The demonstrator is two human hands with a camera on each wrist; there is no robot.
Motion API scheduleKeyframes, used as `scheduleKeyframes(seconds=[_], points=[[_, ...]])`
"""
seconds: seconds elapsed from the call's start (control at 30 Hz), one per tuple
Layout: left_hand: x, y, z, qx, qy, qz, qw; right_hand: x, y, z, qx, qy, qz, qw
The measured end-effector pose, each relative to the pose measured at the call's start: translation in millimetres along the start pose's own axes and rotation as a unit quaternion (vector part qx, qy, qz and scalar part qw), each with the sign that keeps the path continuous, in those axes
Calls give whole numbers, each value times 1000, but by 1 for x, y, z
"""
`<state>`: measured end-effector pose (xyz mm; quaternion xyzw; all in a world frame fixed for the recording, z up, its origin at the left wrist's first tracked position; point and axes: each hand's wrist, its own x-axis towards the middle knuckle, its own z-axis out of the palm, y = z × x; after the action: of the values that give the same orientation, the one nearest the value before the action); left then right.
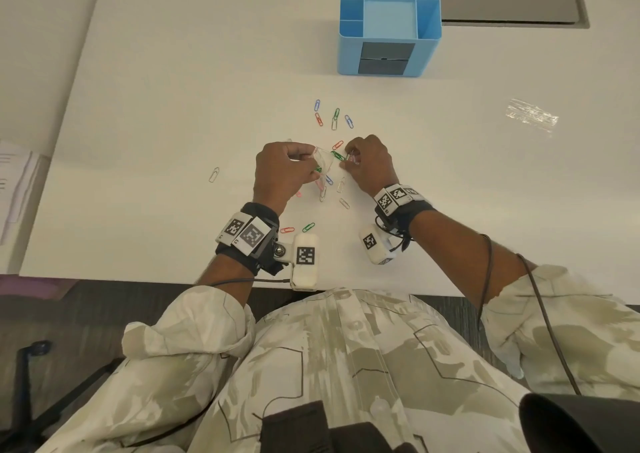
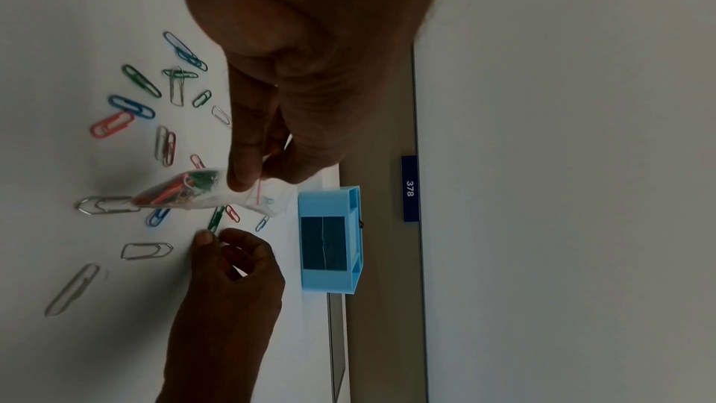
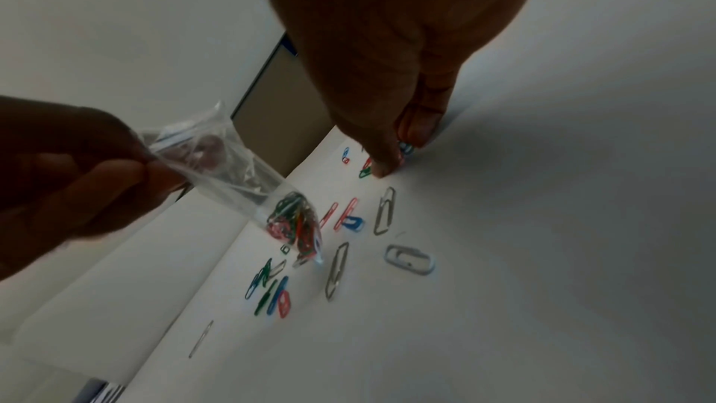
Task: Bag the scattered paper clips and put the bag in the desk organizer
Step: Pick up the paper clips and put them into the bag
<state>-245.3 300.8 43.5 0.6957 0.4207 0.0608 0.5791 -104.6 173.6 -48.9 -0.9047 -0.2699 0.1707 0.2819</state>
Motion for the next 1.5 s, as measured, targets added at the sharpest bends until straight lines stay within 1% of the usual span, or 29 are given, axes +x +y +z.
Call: scheduleKeyframes(seconds=[0.1, 0.2, 0.43, 0.57, 0.63, 0.7, 0.73, 0.8, 0.83, 0.87, 0.9, 0.93, 0.97, 1.03, 1.07, 1.1, 1.2, 1.27, 1.33, 1.43, 1.5], points=[[0, -1, -1, 4, -2, 2, 1000, -2, -2, -1, -51, -10, -34, 998], [1, -1, 0, 9, -3, 2, 1000, -2, -5, -7, -91, -34, -48, 994], [2, -1, 3, 5, -6, 4, 1000, -5, -3, -12, -160, -31, -87, 983], [1, -1, 4, 1, -5, 5, 1000, -7, 9, -16, -153, -20, -106, 982], [1, -1, 6, 0, -5, 8, 1000, -8, 13, -20, -140, -22, -105, 984], [1, 1, 7, 2, -6, 10, 1000, -8, 15, -25, -106, -22, -73, 991], [1, 2, 8, 2, -8, 10, 1000, -8, 15, -28, -73, -16, -42, 996], [1, 4, 10, 3, -10, 11, 1000, -9, 15, -36, 49, -2, 44, 998], [0, 4, 12, 6, -11, 10, 1000, -11, 14, -40, 130, -10, 84, 988], [0, 5, 14, 8, -12, 8, 1000, -13, 10, -46, 212, -27, 111, 971], [0, 6, 15, 8, -13, 7, 1000, -15, 6, -52, 282, -50, 121, 951], [1, 6, 17, 7, -14, 5, 1000, -18, 0, -59, 333, -73, 115, 933], [1, 7, 19, 5, -15, 2, 1000, -21, -7, -66, 366, -92, 100, 921], [1, 8, 22, 3, -20, -2, 1000, -27, -22, -78, 394, -123, 66, 908], [2, 9, 23, 5, -24, -2, 1000, -30, -29, -82, 391, -133, 52, 909], [2, 9, 25, 7, -26, 1, 1000, -33, -35, -86, 373, -137, 38, 917], [2, 11, 30, 7, -30, 14, 999, -40, -49, -93, 248, -109, -4, 962], [2, 12, 34, 0, -30, 20, 999, -43, -55, -95, 172, -86, -38, 981], [2, 13, 35, -1, -29, 24, 999, -46, -59, -96, 141, -76, -59, 985], [3, 12, 36, 0, -25, 29, 999, -47, -61, -96, 134, -60, -82, 986], [3, 11, 36, -1, -23, 26, 999, -46, -60, -97, 142, -29, -105, 984]])
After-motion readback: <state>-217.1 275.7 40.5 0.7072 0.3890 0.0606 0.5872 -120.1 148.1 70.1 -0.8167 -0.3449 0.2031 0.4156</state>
